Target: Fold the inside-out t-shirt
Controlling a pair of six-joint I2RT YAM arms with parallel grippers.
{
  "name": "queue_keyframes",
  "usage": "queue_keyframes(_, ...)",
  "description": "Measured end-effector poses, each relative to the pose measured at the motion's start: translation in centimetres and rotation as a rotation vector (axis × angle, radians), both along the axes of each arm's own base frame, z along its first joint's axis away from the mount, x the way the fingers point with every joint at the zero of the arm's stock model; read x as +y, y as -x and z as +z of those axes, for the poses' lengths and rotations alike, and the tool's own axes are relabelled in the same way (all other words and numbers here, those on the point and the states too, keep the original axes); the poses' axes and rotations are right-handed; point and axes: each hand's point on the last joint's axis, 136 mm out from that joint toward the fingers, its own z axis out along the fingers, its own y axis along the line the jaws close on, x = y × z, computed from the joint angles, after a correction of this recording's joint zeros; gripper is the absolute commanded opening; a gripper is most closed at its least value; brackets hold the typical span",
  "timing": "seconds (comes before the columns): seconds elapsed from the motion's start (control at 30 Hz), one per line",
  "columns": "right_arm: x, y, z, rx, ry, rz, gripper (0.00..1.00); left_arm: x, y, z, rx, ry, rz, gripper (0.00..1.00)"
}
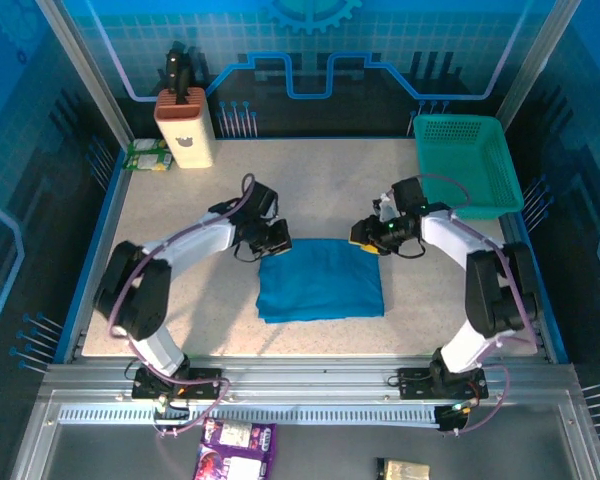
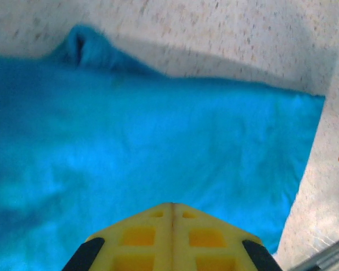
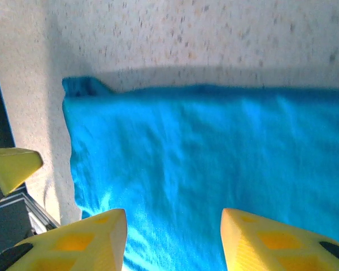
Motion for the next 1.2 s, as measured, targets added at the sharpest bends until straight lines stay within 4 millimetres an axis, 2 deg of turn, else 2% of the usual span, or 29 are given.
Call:
queue_keyframes(0.07, 0.3, -0.9, -1.0, 0.018, -0.020, 0.009, 0.48, -0.4, -1.7, -1.1, 0.004, -0.032, -0.014, 0.02)
queue_keyframes(0.17, 0.5, -1.1, -2.2, 0.042, -0.026, 0.019, 0.47, -0.3, -3.4, -2.8, 0.016, -0.072, -0.019, 0.01)
queue_keyframes(0.3, 0.1, -1.6, -3.5, 0.054, -0.023, 0.008, 0.46, 1.4, -5.1, -5.3, 0.053, -0.134, 0.009, 0.01)
queue_keyframes(0.4, -1.5, -1.9, -5.7, 0.094, 0.019, -0.026, 0.46, 2.9, -5.8, -7.3, 0.097, -0.178, 0.021, 0.01)
queue_keyframes(0.43, -1.8, -1.9, -6.2, 0.111, 0.017, -0.033, 0.46, 3.1, -6.1, -7.2, 0.095, -0.181, 0.024, 0.00)
queue_keyframes(0.77, -2.3, -2.4, -6.1, 0.108, 0.003, -0.052, 0.45, 3.7, -7.0, -7.3, 0.082, -0.158, 0.023, 0.02)
queue_keyframes(0.9, -2.7, -2.0, -5.4, 0.079, 0.023, -0.063, 0.45, 3.8, -7.1, -7.0, 0.068, -0.159, 0.014, 0.03)
queue_keyframes(1.0, -3.0, -1.1, -2.9, 0.026, 0.033, -0.064, 0.46, 4.3, -7.2, -6.1, 0.057, -0.158, 0.017, 0.04)
queue_keyframes(1.1, -3.2, -1.0, 0.4, -0.065, 0.036, -0.053, 0.46, 4.2, -7.0, -3.9, 0.027, -0.155, 0.017, 0.04)
queue_keyframes(1.2, -3.5, -0.5, 2.0, -0.110, 0.052, -0.042, 0.46, 2.2, -6.8, -0.7, -0.032, -0.135, -0.014, 0.05)
